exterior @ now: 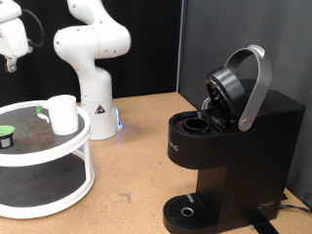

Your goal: Make a cup of coffee with the keurig machine

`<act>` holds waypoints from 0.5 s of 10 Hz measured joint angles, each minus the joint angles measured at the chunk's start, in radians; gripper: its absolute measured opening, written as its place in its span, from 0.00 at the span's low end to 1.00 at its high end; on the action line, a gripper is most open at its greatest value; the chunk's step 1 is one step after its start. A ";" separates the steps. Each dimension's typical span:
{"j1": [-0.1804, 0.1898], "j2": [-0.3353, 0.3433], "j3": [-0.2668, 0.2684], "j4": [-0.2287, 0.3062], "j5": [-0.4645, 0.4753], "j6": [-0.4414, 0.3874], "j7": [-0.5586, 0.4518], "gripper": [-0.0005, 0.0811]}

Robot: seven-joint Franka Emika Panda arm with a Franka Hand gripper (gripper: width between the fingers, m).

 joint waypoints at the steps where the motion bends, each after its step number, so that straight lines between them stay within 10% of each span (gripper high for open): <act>1: 0.000 -0.002 0.000 0.000 0.002 0.000 -0.002 0.99; 5: 0.016 -0.004 -0.062 -0.030 0.023 0.119 -0.088 0.99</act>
